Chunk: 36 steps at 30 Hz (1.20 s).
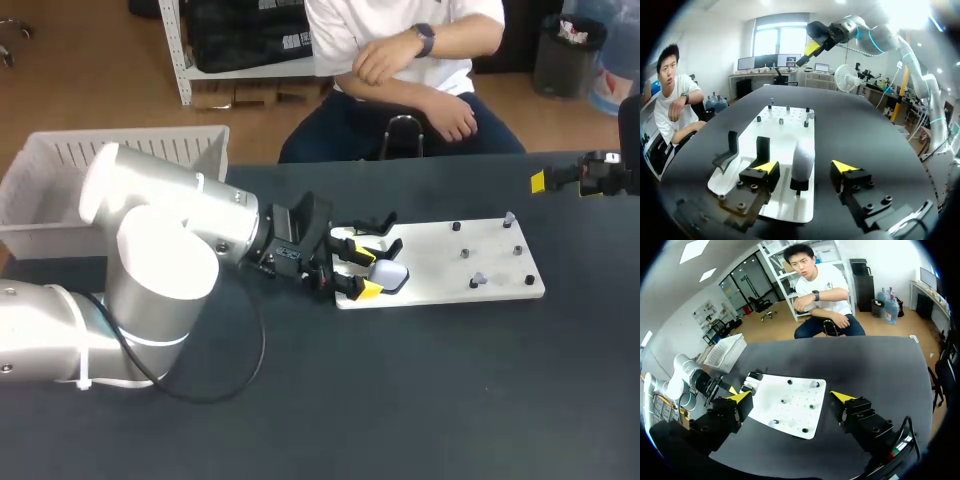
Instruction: Pick up each earbud case from the left stands, insert the matching earbuds, close the lid, and place the case in the box.
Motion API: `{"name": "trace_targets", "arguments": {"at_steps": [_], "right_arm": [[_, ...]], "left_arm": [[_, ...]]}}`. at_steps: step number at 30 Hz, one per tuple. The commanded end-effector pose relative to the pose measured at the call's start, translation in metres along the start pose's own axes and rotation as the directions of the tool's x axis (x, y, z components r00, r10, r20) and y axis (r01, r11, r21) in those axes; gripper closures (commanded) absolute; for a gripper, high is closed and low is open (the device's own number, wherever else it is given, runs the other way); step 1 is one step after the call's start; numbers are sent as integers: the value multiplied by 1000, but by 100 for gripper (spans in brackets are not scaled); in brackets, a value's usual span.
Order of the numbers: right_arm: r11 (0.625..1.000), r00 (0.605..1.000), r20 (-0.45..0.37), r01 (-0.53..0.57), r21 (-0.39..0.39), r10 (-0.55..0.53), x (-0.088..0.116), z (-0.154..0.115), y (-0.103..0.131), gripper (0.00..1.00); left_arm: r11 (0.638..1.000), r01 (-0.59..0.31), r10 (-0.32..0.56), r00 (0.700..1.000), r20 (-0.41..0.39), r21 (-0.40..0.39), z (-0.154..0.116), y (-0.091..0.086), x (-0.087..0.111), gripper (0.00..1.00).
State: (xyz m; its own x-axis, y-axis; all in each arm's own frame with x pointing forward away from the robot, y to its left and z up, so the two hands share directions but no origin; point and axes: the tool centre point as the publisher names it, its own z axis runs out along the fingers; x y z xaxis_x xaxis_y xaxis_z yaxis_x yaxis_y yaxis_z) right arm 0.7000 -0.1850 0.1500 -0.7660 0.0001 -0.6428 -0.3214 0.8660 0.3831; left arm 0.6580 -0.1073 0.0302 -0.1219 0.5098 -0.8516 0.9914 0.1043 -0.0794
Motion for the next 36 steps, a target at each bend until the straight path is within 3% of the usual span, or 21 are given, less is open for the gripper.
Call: {"name": "trace_targets", "arguments": {"at_steps": [1, 17, 36], "right_arm": [[1000, 1000, 0, 0, 0, 0, 0, 0, 0, 0], [1000, 1000, 0, 0, 0, 0, 0, 0, 0, 0], [1000, 1000, 0, 0, 0, 0, 0, 0, 0, 0]], "left_arm": [[1000, 1, -1, 1000, 14, 1, 6, 3, 4, 38], [1000, 4, -4, 1000, 29, 12, 16, 2, 5, 50], [1000, 5, -6, 999, 38, 28, 24, 4, 5, 54]]}}
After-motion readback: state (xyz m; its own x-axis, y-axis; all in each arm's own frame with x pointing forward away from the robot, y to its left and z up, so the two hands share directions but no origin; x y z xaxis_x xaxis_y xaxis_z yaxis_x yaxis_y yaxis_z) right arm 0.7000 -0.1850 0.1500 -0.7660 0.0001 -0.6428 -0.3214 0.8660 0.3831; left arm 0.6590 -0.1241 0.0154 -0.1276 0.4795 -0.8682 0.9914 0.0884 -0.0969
